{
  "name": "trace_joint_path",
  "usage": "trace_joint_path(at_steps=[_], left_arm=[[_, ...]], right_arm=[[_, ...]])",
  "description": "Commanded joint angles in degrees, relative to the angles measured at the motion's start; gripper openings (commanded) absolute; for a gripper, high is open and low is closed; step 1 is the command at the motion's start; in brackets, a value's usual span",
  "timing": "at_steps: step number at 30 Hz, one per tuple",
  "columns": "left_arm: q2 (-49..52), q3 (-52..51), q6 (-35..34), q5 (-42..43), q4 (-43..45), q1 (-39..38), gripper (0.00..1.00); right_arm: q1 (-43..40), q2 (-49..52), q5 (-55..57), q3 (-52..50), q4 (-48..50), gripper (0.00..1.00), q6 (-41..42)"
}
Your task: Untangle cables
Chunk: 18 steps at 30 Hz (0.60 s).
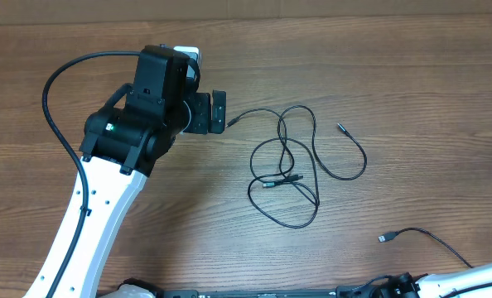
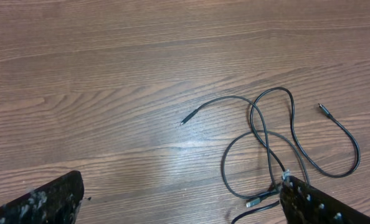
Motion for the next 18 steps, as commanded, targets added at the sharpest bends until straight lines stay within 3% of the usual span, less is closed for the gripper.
trace_joint_path(at_steps=[1, 5, 10, 13, 18], left_arm=[[-1.07, 0.81, 0.92, -0.52, 0.11, -0.07, 0.99], [-1.07, 0.81, 0.92, -0.52, 0.11, -0.07, 1.0], [-1.07, 0.81, 0.92, -0.52, 0.09, -0.07, 1.0], [-1.07, 0.81, 0.94, -0.52, 0.09, -0.07, 1.0], [-1.07, 0.81, 0.92, -0.52, 0.11, -0.07, 1.0]], right_arm=[[0.76, 0.37, -5.35, -0.24, 0.24, 0.91, -0.09], [2.54, 0.26, -5.38, 1.92, -1.51, 0.94, -0.57], [5.42, -1.73, -5.33, 12.2, -9.44, 0.92, -4.79], [8.04, -5.14, -5.53, 19.3, -15.56, 0.91, -7.1], [15.56, -13.2, -9.99, 21.55, -17.59, 0.92, -13.11]])
